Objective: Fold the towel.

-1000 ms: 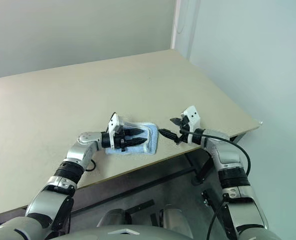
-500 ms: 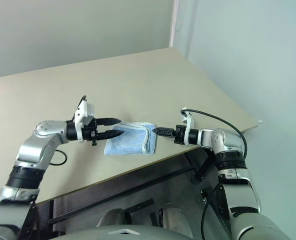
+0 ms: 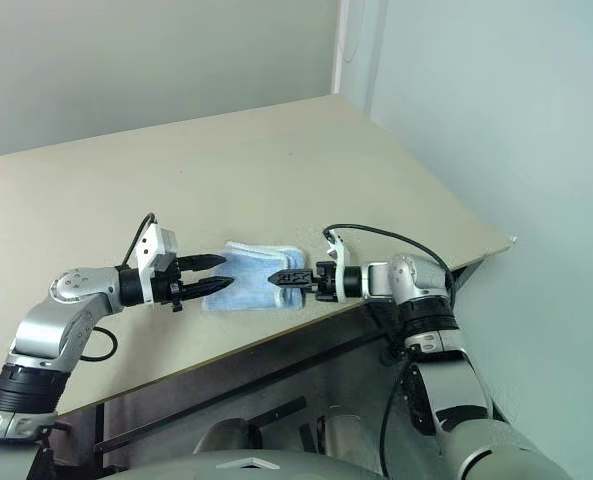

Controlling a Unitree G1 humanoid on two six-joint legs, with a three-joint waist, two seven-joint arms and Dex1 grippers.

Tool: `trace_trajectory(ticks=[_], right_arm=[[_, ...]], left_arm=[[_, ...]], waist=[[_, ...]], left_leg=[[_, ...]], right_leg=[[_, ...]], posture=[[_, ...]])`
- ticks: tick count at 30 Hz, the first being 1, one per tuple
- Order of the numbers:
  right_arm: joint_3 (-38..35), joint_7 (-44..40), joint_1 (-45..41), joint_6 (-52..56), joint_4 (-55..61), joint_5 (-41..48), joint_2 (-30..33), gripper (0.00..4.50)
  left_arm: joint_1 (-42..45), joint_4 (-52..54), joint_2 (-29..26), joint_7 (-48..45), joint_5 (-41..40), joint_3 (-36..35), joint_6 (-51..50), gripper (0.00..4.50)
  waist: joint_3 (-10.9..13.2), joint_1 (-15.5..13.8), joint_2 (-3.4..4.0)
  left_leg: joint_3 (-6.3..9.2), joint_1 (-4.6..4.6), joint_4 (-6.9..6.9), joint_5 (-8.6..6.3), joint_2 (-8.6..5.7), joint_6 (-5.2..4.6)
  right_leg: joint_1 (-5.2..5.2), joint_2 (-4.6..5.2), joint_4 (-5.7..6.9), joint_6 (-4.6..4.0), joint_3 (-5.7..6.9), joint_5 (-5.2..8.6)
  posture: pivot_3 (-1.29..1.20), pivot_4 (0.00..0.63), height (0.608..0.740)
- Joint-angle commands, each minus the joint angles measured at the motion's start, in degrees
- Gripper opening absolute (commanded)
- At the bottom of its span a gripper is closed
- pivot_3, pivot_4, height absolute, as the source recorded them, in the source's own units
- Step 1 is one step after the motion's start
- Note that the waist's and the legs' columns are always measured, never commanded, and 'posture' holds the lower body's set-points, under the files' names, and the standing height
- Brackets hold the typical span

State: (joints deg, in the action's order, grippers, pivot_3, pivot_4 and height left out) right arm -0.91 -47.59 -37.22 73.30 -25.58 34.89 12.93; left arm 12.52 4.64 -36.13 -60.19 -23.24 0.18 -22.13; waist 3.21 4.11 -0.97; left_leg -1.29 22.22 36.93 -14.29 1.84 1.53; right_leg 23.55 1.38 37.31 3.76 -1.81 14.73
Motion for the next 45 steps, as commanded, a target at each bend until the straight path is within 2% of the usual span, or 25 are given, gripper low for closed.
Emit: trace_trajectory(ticks=[1, 5, 12, 15, 22, 28, 31, 35, 42, 43, 45], right_arm=[[-0.06, 0.70, -2.50, -1.13, -1.84, -0.14, -1.90, 4.50], [1.67, 0.05, -2.59, -2.19, -2.30, -1.52, -1.11, 3.57], [2.41, -4.48, -2.35, -1.30, 4.07, 0.41, 3.62, 0.97], [-0.04, -5.61, -4.85, -2.21, 4.73, 2.14, 3.72, 0.03], [-3.74, -7.69, -17.85, -10.08, -5.54, 2.52, -1.41, 0.03], [-6.42, -9.58, -31.10, -26.00, -27.04, -1.22, -7.20, 0.03], [-8.23, -4.93, -35.38, -35.58, -38.77, -4.37, -10.77, 0.03], [-6.66, -1.21, -34.22, -44.73, -46.03, -10.77, -14.80, 0.03], [-3.38, -4.17, -29.66, -45.77, -48.88, -19.00, -17.00, 0.03], [-2.83, -4.26, -29.11, -45.68, -48.91, -20.08, -17.15, 0.66], [-2.53, -4.05, -28.44, -45.16, -48.97, -21.43, -17.28, 1.27]], left_arm=[[0.39, 2.01, 0.05, 1.34, -0.67, -1.86, 1.02, 2.45], [0.23, 2.02, -0.24, 2.60, -0.74, -2.96, 1.42, 2.49], [-2.92, 3.92, -1.94, 4.20, -1.91, -7.10, 0.10, 2.49], [-5.99, 5.97, -2.62, 5.51, -3.40, -9.97, -1.44, 2.49], [-16.12, 9.15, -4.06, 9.22, -4.87, -18.42, -3.49, 2.49], [-26.75, 12.33, -3.39, 12.82, -6.64, -29.24, -4.12, 2.49], [-32.18, 15.02, -2.07, 13.84, -8.09, -33.80, -4.14, 2.49], [-36.31, 18.12, -0.68, 16.15, -9.55, -37.10, -5.34, 2.49], [-39.30, 21.20, -0.70, 18.49, -13.23, -39.67, -10.18, 2.49], [-39.43, 21.55, -0.70, 18.75, -13.64, -39.72, -10.62, 2.49], [-39.53, 22.19, -0.78, 19.19, -14.01, -39.35, -11.22, 2.49]], waist=[[0.00, -0.05, 0.00], [0.00, -0.07, 0.00], [0.01, -0.05, 0.01], [0.02, -0.05, 0.02], [0.07, 0.13, 0.11], [0.06, 0.07, 0.10], [0.04, 0.19, 0.06], [-0.01, 0.02, -0.03], [-0.01, 0.28, -0.01], [-0.01, 0.36, -0.02], [-0.01, 0.50, -0.02]], left_leg=[[0.00, 0.00, 0.00, 0.00, 0.00, 0.00], [-0.01, 0.01, 0.00, 0.00, -0.01, 0.00], [-0.02, 0.10, 0.00, 0.00, -0.01, 0.00], [-0.01, 0.10, -0.02, 0.00, 0.00, 0.00], [-0.02, 0.09, -0.02, 0.00, 0.06, 0.00], [-0.10, 0.25, -0.13, 0.00, 0.09, 0.01], [-0.15, 0.29, -0.18, -0.01, 0.12, 0.02], [-0.12, 0.29, -0.25, -0.02, 0.15, 0.05], [-0.12, 0.33, -0.26, -0.03, 0.15, 0.06], [-0.12, 0.32, -0.30, -0.03, 0.15, 0.06], [-0.11, 0.30, -0.34, -0.02, 0.18, 0.06]], right_leg=[[0.00, 0.00, 0.00, 0.00, 0.00, 0.00], [0.00, 0.02, -0.01, -0.01, 0.00, -0.01], [0.08, 0.03, -0.02, -0.04, 0.00, -0.03], [0.10, 0.03, -0.02, -0.05, 0.00, -0.03], [0.18, 0.01, 0.05, -0.04, 0.05, -0.02], [0.40, 0.10, 0.01, -0.17, 0.04, -0.10], [0.47, 0.21, -0.04, -0.18, 0.00, -0.11], [0.46, 0.34, -0.10, -0.21, 0.01, -0.10], [0.52, 0.46, -0.11, -0.23, -0.01, -0.10], [0.53, 0.46, -0.11, -0.23, -0.02, -0.10], [0.55, 0.42, -0.10, -0.23, -0.02, -0.10]], posture=[[0.00, 0.000, 0.740], [0.00, 0.000, 0.740], [0.00, 0.000, 0.740], [0.00, 0.000, 0.740], [0.00, 0.000, 0.740], [0.00, 0.000, 0.740], [0.00, 0.000, 0.740], [0.00, 0.000, 0.740], [0.00, 0.000, 0.740], [0.00, 0.000, 0.740], [0.00, 0.000, 0.740]])
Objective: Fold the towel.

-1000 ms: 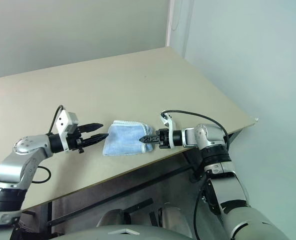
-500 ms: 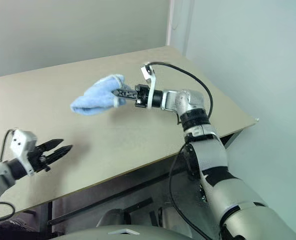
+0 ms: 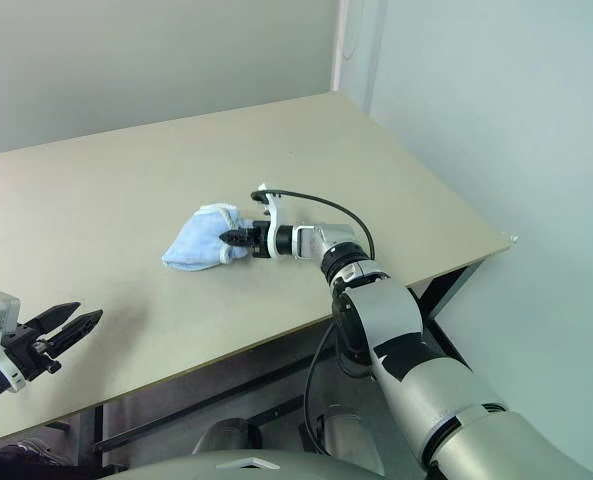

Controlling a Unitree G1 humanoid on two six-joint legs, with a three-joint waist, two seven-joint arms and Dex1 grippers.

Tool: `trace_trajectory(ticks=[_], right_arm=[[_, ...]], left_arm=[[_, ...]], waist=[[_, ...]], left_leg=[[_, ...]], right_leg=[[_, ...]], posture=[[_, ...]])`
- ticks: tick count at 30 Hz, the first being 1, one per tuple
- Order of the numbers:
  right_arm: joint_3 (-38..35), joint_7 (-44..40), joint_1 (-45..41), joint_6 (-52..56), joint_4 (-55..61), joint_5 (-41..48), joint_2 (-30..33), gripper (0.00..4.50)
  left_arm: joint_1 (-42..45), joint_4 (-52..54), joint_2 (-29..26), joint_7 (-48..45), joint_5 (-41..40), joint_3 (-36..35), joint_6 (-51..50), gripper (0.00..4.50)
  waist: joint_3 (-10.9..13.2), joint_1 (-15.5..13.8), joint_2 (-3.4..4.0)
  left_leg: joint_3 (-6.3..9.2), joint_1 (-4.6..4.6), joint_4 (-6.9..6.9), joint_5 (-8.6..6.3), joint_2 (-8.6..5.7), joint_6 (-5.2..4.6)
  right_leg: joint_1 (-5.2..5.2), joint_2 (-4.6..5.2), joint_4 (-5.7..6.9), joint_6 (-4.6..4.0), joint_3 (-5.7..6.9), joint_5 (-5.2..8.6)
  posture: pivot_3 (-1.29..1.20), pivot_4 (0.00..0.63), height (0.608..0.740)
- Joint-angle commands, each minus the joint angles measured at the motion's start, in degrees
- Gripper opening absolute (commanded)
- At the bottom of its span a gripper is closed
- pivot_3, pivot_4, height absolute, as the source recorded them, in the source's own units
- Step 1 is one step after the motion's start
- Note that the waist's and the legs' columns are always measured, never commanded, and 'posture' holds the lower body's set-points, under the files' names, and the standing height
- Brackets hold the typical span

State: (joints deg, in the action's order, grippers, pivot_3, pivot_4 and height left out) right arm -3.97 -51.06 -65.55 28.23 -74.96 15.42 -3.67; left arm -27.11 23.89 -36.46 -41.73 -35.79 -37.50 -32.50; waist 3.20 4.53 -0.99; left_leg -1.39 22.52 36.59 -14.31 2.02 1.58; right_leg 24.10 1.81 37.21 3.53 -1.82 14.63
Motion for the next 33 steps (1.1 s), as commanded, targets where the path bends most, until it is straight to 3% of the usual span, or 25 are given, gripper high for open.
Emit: trace_trajectory(ticks=[1, 5, 9, 15, 19, 25, 28, 33], right_arm=[[0.40, -0.13, 0.07, 0.23, 0.34, -2.39, -0.68, 1.63], [0.21, -1.27, 0.10, 0.83, 0.63, -4.01, -0.24, 3.12], [1.04, -7.53, -1.06, 1.48, 2.16, -5.13, 1.73, 4.44], [3.06, -17.73, -1.20, 2.36, 7.64, -6.51, 9.57, 4.44], [5.65, -25.93, 8.88, -0.24, 28.29, -4.29, 15.61, 4.44], [9.03, -25.00, 29.87, -0.53, 62.92, -1.54, 22.06, 4.44], [10.24, -24.07, 35.69, -1.53, 69.24, -1.27, 24.60, 4.44], [11.36, -22.62, 39.80, -6.64, 70.28, -2.41, 27.23, 4.44]], left_arm=[[0.13, 3.25, -0.50, 1.01, -1.52, -1.33, -1.12, 2.49], [0.75, 3.13, -0.74, 1.37, -1.53, -0.21, -1.39, 2.49], [1.16, 3.22, -1.03, 1.26, -1.53, 0.32, -1.86, 2.49], [2.01, 4.04, -1.12, -0.09, -2.74, 0.97, -1.52, 2.49], [1.91, 4.59, -0.45, -1.25, -1.94, 3.37, 0.21, 2.49], [2.79, 3.55, 0.25, -2.48, -1.34, 5.77, 2.22, 2.49], [3.82, 2.99, -0.21, -3.03, -1.39, 6.30, 2.28, 2.49], [5.04, 1.78, -0.18, -3.56, -0.74, 8.09, 2.25, 2.49]], waist=[[-0.01, 0.17, -0.01], [-0.01, 0.57, -0.01], [-0.02, 1.18, -0.02], [-0.01, 1.08, -0.02], [-0.05, 0.94, -0.06], [-0.07, 1.00, -0.09], [-0.05, 1.01, -0.05], [-0.06, 0.90, -0.07]], left_leg=[[0.00, -0.01, -0.02, 0.00, 0.01, 0.00], [0.00, -0.03, -0.08, 0.01, 0.05, 0.00], [-0.02, -0.03, -0.09, 0.01, 0.02, 0.00], [-0.02, -0.03, -0.09, 0.01, -0.08, -0.01], [-0.03, -0.05, -0.09, 0.01, -0.10, -0.01], [-0.13, -0.11, -0.33, 0.02, -0.12, -0.02], [-0.15, -0.18, -0.31, 0.02, -0.12, -0.02], [-0.10, -0.32, -0.16, 0.02, -0.13, -0.02]], right_leg=[[0.01, -0.02, 0.01, -0.01, 0.00, 0.00], [0.04, -0.11, 0.02, -0.04, 0.00, -0.02], [0.03, -0.13, 0.02, -0.03, 0.01, -0.02], [0.02, -0.14, 0.01, -0.03, 0.01, -0.02], [-0.02, -0.16, -0.02, 0.00, 0.03, -0.01], [0.01, -0.24, -0.01, 0.09, 0.04, 0.02], [0.05, -0.32, 0.06, 0.05, -0.01, 0.03], [-0.09, -0.34, 0.03, 0.00, -0.01, 0.03]], posture=[[0.00, 0.000, 0.740], [0.00, 0.000, 0.740], [0.00, 0.000, 0.740], [0.00, 0.000, 0.740], [0.00, 0.000, 0.740], [0.00, 0.000, 0.740], [0.00, 0.000, 0.740], [0.00, 0.000, 0.740]])
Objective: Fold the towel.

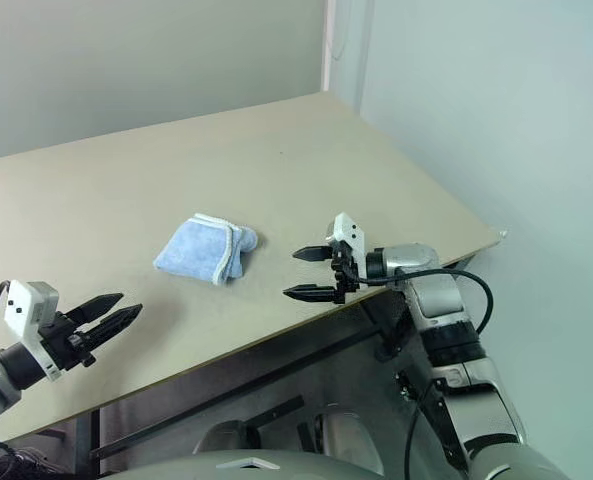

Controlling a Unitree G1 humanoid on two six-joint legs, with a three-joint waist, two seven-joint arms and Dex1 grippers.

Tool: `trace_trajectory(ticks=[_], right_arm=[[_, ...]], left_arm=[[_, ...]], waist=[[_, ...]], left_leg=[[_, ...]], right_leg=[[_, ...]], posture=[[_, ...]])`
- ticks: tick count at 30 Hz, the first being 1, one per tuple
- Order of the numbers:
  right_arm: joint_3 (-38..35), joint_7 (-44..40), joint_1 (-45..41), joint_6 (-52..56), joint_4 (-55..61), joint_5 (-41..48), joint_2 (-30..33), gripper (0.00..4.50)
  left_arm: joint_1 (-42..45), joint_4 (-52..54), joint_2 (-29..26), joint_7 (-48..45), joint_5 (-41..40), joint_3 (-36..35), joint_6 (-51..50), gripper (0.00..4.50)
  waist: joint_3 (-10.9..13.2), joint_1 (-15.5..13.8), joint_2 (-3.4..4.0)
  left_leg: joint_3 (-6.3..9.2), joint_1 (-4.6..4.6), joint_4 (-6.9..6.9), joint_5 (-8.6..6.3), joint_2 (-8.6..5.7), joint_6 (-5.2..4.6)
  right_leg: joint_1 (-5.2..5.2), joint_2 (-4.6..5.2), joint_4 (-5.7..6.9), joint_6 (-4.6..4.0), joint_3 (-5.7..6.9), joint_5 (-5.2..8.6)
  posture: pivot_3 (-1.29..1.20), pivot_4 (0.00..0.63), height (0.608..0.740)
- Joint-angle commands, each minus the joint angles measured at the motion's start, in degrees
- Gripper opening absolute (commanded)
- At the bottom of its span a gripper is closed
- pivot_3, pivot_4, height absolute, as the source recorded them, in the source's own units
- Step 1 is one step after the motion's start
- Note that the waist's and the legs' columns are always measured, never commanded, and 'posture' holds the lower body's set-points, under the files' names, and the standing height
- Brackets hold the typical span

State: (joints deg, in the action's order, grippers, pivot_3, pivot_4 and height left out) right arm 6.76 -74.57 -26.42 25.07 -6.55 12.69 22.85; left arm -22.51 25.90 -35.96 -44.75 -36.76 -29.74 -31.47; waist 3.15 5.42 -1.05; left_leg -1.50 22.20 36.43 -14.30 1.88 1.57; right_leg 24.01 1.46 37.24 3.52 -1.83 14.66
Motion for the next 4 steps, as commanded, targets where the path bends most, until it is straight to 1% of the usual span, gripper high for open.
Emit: trace_trajectory(ticks=[1, 4], right_arm=[[0.94, 1.32, 0.81, -3.61, 1.47, 0.24, 0.90, 4.44], [0.81, 2.59, 0.05, -2.33, 0.57, 1.47, 0.85, 4.44]], left_arm=[[0.39, -0.04, -0.64, -0.45, 0.27, 0.62, 0.96, 2.49], [0.47, 0.79, -0.93, -0.21, 0.15, 1.38, 0.21, 2.49]], waist=[[-0.01, 0.05, -0.01], [-0.01, 0.10, -0.01]], left_leg=[[0.00, -0.03, 0.05, 0.00, 0.00, 0.00], [0.00, -0.06, 0.10, 0.00, 0.01, 0.00]], right_leg=[[-0.04, 0.01, 0.00, 0.01, 0.00, 0.01], [-0.04, 0.06, 0.00, -0.02, 0.00, -0.02]], posture=[[0.00, 0.000, 0.740], [0.00, 0.000, 0.740]])
